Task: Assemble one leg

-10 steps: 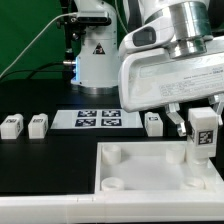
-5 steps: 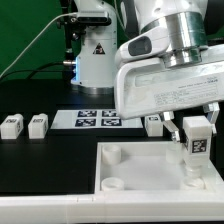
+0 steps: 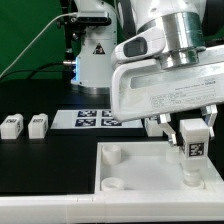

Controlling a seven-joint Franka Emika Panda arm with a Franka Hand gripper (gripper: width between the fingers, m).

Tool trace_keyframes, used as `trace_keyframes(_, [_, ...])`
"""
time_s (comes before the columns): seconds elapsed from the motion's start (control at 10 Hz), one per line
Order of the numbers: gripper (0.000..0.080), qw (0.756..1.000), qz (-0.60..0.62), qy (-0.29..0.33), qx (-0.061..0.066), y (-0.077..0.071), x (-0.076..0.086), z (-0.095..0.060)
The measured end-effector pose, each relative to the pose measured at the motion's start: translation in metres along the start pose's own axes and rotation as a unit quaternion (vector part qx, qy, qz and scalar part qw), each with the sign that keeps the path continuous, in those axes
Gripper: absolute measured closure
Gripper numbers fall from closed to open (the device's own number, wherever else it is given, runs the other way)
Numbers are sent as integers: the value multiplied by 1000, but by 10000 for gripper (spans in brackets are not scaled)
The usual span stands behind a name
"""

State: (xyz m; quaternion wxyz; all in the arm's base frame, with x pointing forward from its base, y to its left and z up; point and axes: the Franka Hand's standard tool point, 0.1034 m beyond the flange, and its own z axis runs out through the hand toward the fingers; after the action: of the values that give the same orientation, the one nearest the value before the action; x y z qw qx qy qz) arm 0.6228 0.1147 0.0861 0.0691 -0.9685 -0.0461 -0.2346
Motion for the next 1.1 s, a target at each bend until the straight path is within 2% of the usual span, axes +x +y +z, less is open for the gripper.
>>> trace_keyframes(0.6, [508,1000,2,5,0,0,-12,15])
trace_keyframes(0.7, [508,1000,5,12,-3,-1,-13,15])
trace_keyframes(1.0, [499,998,10,48,-37,-6,-17,14])
trace_keyframes(1.1, [331,998,6,47,-39,-6,-17,14])
